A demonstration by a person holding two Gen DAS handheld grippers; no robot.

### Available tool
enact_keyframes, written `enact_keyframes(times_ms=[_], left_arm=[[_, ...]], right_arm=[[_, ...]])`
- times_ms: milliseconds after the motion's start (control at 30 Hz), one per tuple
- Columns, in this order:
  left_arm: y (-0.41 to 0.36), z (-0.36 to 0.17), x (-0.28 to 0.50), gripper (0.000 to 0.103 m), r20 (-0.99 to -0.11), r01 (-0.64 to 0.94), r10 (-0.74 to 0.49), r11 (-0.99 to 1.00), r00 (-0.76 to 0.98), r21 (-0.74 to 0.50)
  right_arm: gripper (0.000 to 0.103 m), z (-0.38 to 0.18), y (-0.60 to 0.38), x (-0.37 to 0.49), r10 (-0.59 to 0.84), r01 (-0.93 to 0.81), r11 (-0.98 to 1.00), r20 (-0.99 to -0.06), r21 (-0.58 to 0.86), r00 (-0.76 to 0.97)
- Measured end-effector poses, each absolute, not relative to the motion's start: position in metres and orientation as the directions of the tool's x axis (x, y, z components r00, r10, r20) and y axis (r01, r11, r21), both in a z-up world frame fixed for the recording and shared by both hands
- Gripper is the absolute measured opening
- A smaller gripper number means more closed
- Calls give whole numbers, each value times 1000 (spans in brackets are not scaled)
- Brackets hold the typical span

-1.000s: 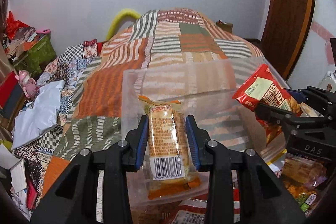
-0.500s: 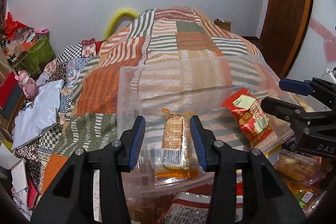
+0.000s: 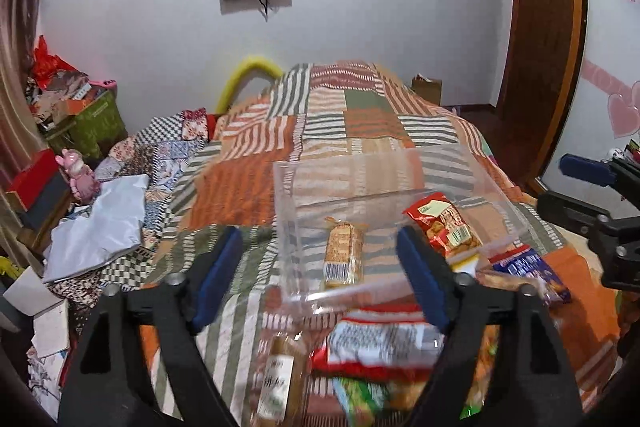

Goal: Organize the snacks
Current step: 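Lower both held packs into the clear plastic box and open both grippers, then grasp the biscuit roll with the left gripper while the right gripper grasps the clear fried-snack bag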

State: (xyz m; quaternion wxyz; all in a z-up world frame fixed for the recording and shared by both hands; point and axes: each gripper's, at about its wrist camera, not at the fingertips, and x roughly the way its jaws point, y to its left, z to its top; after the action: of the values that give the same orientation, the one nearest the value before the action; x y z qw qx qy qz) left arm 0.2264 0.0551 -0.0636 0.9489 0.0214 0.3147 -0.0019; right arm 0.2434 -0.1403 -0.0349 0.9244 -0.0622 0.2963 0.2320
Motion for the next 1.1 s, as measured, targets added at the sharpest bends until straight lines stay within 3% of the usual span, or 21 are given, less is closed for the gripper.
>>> enact_keyframes(times_ms=[333, 700, 933, 1100], left_arm=[[54, -70, 159, 94, -600, 38, 1, 998, 800, 51], [82, -125, 143, 94, -696, -9, 30, 999, 717, 34], [104, -156, 148, 74, -748, -36, 37, 999, 662, 18], [113, -169, 160, 68, -777, -28, -1, 999, 629, -24]], right_arm=[[82, -41, -144, 189, 413, -505, 863, -551, -16, 725], [82, -93, -123, 174, 434, -548, 836, -641, 25, 633], [82, -114, -112, 190, 435, -546, 834, -697, 74, 570], [82, -119, -108, 200, 475, -561, 816, -714, 139, 515]])
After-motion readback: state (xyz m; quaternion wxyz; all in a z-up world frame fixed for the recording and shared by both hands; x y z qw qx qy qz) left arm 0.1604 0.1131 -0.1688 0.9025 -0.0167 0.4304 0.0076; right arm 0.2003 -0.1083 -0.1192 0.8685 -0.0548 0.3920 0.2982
